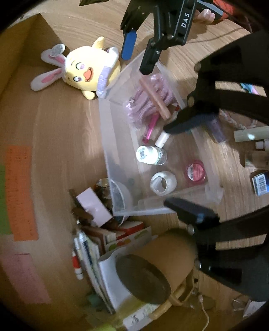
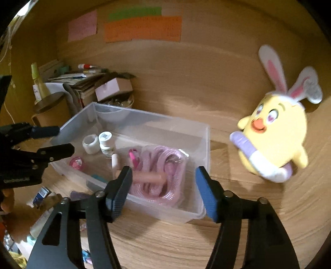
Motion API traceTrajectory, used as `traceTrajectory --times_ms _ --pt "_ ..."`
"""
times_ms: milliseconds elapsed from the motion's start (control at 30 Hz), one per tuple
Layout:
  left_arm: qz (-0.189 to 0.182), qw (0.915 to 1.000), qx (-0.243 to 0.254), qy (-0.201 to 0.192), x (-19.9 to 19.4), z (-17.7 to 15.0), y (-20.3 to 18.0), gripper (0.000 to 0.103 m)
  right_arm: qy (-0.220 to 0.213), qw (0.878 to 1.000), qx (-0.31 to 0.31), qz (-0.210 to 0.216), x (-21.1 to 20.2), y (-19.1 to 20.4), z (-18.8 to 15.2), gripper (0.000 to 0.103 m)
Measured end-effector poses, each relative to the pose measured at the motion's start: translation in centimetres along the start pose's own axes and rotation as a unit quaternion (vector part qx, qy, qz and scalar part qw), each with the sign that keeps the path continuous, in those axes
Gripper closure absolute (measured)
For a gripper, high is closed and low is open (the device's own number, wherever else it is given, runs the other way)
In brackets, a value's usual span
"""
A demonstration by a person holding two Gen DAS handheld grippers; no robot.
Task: Organize objects
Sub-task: 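Drop the compact and pink-capped tube into the clear bin, open both, then grasp the pink pen with the right gripper while the left grasps a pale green tube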
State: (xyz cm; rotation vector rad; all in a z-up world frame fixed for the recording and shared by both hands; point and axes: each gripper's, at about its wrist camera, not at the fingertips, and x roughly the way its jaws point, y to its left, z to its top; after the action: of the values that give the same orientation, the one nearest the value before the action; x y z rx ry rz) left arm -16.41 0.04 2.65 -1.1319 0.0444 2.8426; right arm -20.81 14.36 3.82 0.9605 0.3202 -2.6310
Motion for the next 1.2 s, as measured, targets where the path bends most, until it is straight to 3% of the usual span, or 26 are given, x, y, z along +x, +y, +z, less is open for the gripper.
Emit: traceTrajectory --times_ms 133,233,433,667,733,800,933,1100,1200 --pt "0.006 0.9998 -0.003 -0.018 -2.2 -0.6 0.4 0.006 -0.007 0.999 -0.023 0.025 -1.9 0.8 -0.7 0.035" --pt "0.018 0.9995 -0.004 -0.024 -3.6 -1.7 0.8 0.005 0.001 0.998 -0.036 0.049 -2.6 1.9 -1.7 0.028" --pt "0.036 0.9993 0.002 -0.009 -4.9 -4.7 1.4 0.005 0.052 0.992 -0.068 0.097 -2.2 4.8 -5.0 0.027" --pt "0.010 0.9994 -0.006 0.032 -5.1 -9.1 1.6 0.005 0.093 0.979 -0.105 0.149 -1.4 8.3 -8.0 0.028" --pt "0.009 0.9992 0.000 0.040 -5.1 -9.9 1.3 0.005 0.106 0.975 -0.113 0.159 -0.9 9.0 -8.4 0.040" --pt "0.009 0.9989 0.005 0.046 -5.0 -10.7 0.9 0.006 0.122 0.971 -0.125 0.166 -0.5 9.7 -8.7 0.060" --pt "-0.020 0.9977 -0.001 0.064 -4.9 -11.5 0.3 0.025 0.124 0.969 -0.143 0.159 -0.9 10.1 -9.1 0.071" --pt "-0.050 0.9960 0.013 0.072 -5.2 -12.7 -0.9 0.032 0.124 0.970 -0.146 0.147 -2.3 9.6 -10.2 0.083" --pt "-0.066 0.9945 0.020 0.079 -5.4 -13.7 -1.5 0.032 0.123 0.973 -0.140 0.133 -3.5 8.9 -11.2 0.084"
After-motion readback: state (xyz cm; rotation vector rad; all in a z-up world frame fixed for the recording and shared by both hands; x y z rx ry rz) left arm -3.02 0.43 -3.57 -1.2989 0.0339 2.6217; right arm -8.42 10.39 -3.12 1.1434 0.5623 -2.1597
